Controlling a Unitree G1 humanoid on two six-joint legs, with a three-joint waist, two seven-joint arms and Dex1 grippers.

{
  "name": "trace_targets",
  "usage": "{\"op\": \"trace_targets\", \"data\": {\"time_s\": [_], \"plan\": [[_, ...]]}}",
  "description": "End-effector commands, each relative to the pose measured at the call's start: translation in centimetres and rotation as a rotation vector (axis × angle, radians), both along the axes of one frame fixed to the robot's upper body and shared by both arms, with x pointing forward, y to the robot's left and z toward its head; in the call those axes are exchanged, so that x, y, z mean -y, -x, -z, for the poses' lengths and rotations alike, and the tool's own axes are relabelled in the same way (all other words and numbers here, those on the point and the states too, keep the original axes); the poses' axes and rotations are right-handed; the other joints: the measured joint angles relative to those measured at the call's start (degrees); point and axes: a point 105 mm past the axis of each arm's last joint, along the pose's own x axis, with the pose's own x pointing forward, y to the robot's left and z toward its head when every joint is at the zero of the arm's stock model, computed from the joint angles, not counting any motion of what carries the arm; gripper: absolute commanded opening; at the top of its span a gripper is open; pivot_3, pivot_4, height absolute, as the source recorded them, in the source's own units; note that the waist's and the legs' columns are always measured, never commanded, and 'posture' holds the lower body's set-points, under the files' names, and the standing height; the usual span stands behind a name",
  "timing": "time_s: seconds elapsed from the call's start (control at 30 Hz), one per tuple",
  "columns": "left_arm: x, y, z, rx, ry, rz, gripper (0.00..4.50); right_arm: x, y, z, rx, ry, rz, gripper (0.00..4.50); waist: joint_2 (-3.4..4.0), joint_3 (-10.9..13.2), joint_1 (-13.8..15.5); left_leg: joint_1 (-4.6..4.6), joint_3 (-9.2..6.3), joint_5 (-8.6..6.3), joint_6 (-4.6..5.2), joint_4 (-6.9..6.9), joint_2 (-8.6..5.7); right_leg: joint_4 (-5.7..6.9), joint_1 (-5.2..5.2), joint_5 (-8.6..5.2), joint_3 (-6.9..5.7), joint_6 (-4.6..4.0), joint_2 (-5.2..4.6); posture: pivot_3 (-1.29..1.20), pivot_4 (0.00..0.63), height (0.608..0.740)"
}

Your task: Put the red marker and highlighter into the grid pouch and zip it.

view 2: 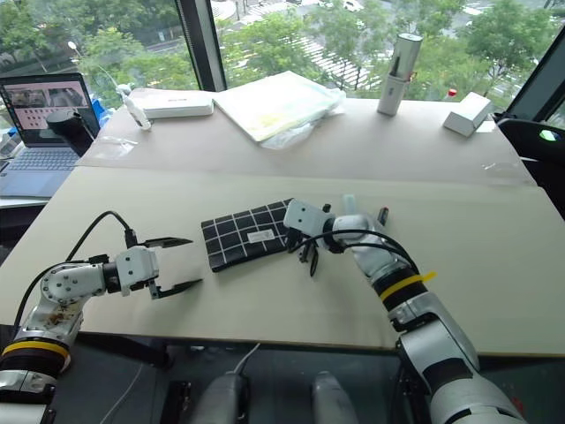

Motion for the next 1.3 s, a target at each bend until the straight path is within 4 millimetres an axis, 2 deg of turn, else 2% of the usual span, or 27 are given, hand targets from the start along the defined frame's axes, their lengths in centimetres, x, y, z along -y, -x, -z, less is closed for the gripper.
{"op": "trace_targets", "data": {"time_s": [0.03,0.23,0.5,0.6,0.83,0.93,1.07,1.1,1.17,1.23,1.3], "plan": [[0.9,-0.5,3.0,0.004,-0.12,0.023,4.5,-0.3,0.8,0.7,-0.017,0.017,-0.044,0.02,0.01,0.0,0.1,0.12,0.0,0.0,0.0,0.0,0.0,-0.02,0.12,-0.01,0.0,0.01,0.0,0.0,0.15,0.739],[2.4,-1.8,3.4,0.101,-0.18,0.088,4.5,0.2,0.5,0.0,-0.008,-0.001,-0.027,0.02,0.13,-0.2,0.1,0.28,0.0,0.0,0.0,0.0,-0.01,0.03,0.25,-0.04,0.0,0.06,0.0,0.0,0.15,0.739],[5.6,-3.1,1.7,0.194,-0.114,0.165,4.5,0.8,0.5,-0.2,-0.006,-0.009,-0.01,0.02,0.13,-0.2,0.5,0.24,0.0,0.0,0.0,0.02,-0.03,0.02,0.24,-0.04,0.0,0.06,-0.01,0.0,0.15,0.739],[6.1,-3.0,1.3,0.18,-0.083,0.188,3.85,0.9,0.4,-0.3,-0.003,-0.017,0.004,0.0,0.13,-0.2,0.6,0.21,0.0,0.0,0.0,0.02,-0.03,0.01,0.21,-0.05,0.0,0.07,-0.01,0.0,0.15,0.739],[6.5,-1.8,1.0,0.13,-0.024,0.23,1.15,0.8,0.3,0.1,-0.014,-0.025,0.016,0.0,0.13,-0.2,0.1,-0.04,0.0,0.0,0.0,-0.01,-0.03,-0.03,0.01,-0.04,0.0,0.06,0.0,0.0,0.15,0.739],[6.4,-1.0,1.5,0.074,-0.013,0.242,0.03,0.5,0.2,0.1,-0.022,-0.045,0.019,0.0,0.13,-0.2,-0.3,-0.04,0.0,0.0,0.0,-0.04,-0.03,-0.08,0.01,-0.04,0.01,0.06,0.0,0.0,0.15,0.739],[5.8,-0.8,2.0,0.018,-0.014,0.206,0.03,0.0,0.1,-0.2,-0.053,-0.112,0.034,0.0,0.13,-0.2,-0.7,-0.02,-0.01,0.0,0.0,-0.1,-0.02,-0.08,0.01,-0.06,0.0,0.03,0.0,0.0,0.15,0.739],[5.6,-0.7,2.1,0.0,-0.02,0.203,0.03,-0.3,-0.1,-1.0,-0.085,-0.197,0.053,0.0,0.13,-0.2,-0.9,-0.01,-0.01,0.0,0.0,-0.11,-0.02,-0.09,0.01,-0.06,0.0,0.03,0.01,0.0,0.15,0.739],[5.4,-0.6,2.4,-0.03,-0.018,0.189,0.0,-0.7,0.0,-2.3,-0.164,-0.332,0.068,0.59,0.13,-0.2,-1.4,-0.01,-0.01,0.0,0.0,-0.15,-0.02,-0.09,0.01,-0.07,0.0,0.02,0.01,0.0,0.15,0.739],[5.3,-0.6,2.4,-0.047,-0.014,0.181,0.0,-0.8,-0.1,-2.9,-0.194,-0.387,0.075,1.14,0.13,-0.2,-1.7,-0.01,-0.02,0.0,0.0,-0.19,-0.02,-0.1,0.01,-0.07,0.0,0.01,0.0,0.0,0.15,0.739],[5.0,-0.5,2.7,-0.072,-0.017,0.171,0.0,-0.3,-1.1,-5.2,-0.206,-0.518,0.132,1.84,0.14,-0.2,-1.9,-0.02,-0.04,0.0,0.0,-0.22,-0.02,-0.16,0.01,-0.07,0.0,0.01,0.0,0.0,0.15,0.739]]}}
